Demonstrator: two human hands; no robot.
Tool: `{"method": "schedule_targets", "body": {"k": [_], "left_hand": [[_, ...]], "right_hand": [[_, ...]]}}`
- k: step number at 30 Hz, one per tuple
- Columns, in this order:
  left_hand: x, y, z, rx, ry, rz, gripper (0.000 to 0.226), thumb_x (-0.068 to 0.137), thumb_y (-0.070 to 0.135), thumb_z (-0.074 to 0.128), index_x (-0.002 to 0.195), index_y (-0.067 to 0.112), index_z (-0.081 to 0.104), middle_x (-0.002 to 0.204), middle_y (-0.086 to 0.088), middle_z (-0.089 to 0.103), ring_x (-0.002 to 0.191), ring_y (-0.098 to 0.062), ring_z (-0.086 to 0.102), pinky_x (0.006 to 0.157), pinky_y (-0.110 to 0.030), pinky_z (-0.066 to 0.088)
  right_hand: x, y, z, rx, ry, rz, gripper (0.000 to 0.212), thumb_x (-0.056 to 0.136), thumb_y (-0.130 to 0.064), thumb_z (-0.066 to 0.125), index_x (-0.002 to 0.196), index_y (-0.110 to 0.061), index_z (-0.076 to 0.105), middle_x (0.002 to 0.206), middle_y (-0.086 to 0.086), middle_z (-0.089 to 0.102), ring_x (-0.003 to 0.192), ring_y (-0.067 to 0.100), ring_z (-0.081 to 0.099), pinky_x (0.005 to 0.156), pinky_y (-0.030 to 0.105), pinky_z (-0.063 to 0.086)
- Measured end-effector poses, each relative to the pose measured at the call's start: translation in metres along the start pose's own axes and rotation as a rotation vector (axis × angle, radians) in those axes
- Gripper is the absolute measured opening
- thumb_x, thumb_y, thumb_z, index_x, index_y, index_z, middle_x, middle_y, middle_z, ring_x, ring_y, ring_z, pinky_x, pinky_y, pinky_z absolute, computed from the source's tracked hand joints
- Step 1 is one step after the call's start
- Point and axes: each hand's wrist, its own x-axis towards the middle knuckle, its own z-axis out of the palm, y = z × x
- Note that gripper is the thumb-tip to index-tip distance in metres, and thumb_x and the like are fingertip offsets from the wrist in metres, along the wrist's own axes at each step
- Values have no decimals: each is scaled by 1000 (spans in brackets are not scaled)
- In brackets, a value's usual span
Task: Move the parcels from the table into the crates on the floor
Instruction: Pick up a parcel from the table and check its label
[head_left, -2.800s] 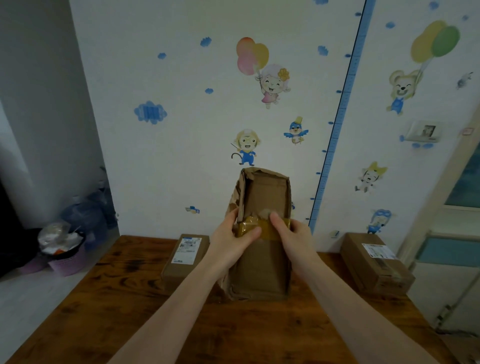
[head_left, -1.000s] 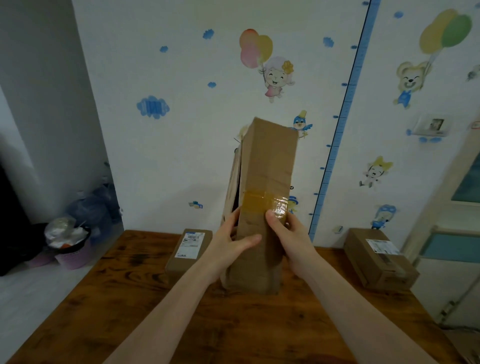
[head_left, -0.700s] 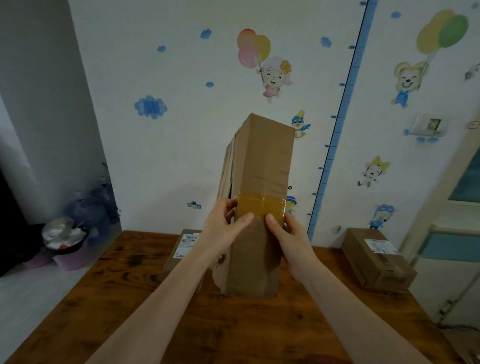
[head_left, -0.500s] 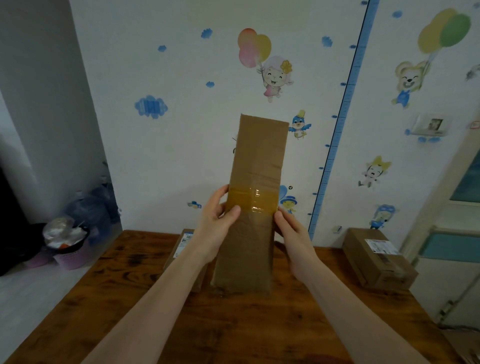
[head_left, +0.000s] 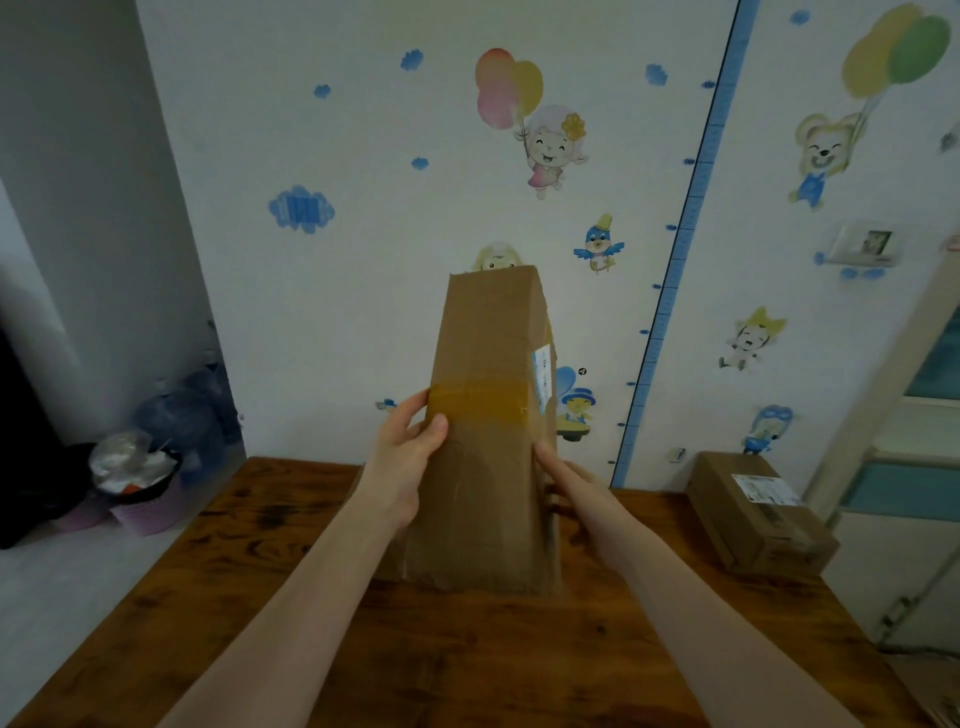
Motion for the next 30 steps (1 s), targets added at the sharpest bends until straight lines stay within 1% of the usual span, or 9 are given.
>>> {"method": "schedule_targets", "body": {"k": [5, 9, 13, 15, 18, 23, 25, 27, 30], "left_hand": [[9, 1, -13, -61, 67, -54, 36, 98, 21, 50, 133, 22, 51, 129, -5, 55, 116, -25, 52, 100, -48, 44], [14, -2, -30, -110, 87, -104, 36, 98, 23, 47, 134, 19, 51, 129, -3, 56, 114, -23, 53, 81, -36, 49], [13, -7, -39, -112, 68, -69, 26, 101, 22, 42, 125, 19, 52, 113, -2, 61, 100, -17, 58, 69, -31, 49], [14, -10, -36, -33, 97, -18, 28, 102, 24, 40, 127, 18, 52, 116, -4, 61, 99, -15, 60, 70, -28, 50], [18, -18, -34, 235, 182, 92, 36, 103, 31, 35, 130, 16, 53, 123, -3, 59, 107, -16, 57, 84, -27, 48], [17, -30, -40, 471, 331, 296, 26, 100, 30, 45, 109, 12, 62, 91, 4, 61, 86, -11, 57, 66, -19, 42], [18, -32, -40, 476, 316, 223, 23, 99, 31, 45, 101, 15, 61, 84, 7, 59, 88, -16, 58, 66, -23, 42], [14, -31, -32, 329, 198, 14, 29, 98, 43, 44, 96, 18, 59, 85, 4, 61, 86, -18, 59, 63, -24, 42], [11, -39, -23, 104, -62, -333, 39, 91, 56, 46, 112, 25, 59, 95, 4, 67, 85, -11, 63, 61, -25, 48]], "right_hand": [[6, 17, -9, 24, 72, -50, 65, 85, -44, 62, 141, -18, 40, 141, 5, 44, 124, 23, 41, 94, 37, 35], [8, 26, -24, 18, 165, 54, 82, 78, -51, 67, 144, -13, 34, 140, 7, 44, 124, 28, 44, 97, 40, 38], [7, 32, -28, 66, 120, 138, 78, 76, -51, 67, 135, -5, 45, 113, 6, 59, 99, 26, 57, 84, 38, 48], [9, 35, -24, 76, 129, 132, 73, 76, -50, 68, 130, -4, 50, 106, 6, 63, 96, 25, 60, 81, 38, 52], [10, 38, -24, 102, 157, 126, 66, 77, -45, 70, 128, -5, 52, 106, 10, 65, 96, 28, 63, 83, 42, 54], [7, 42, -39, 118, 147, 94, 67, 76, -37, 71, 134, -11, 49, 112, 8, 61, 102, 28, 60, 89, 43, 52], [5, 41, -47, 219, 151, 121, 76, 69, -37, 75, 137, -19, 47, 118, 8, 57, 105, 29, 58, 88, 43, 52], [3, 41, -51, 323, 183, 139, 77, 70, -32, 77, 139, -25, 44, 124, 8, 54, 105, 30, 58, 84, 43, 53], [-2, 48, -50, 363, 272, 102, 66, 76, -24, 76, 136, -28, 49, 130, 7, 53, 103, 25, 58, 79, 39, 53]]}}
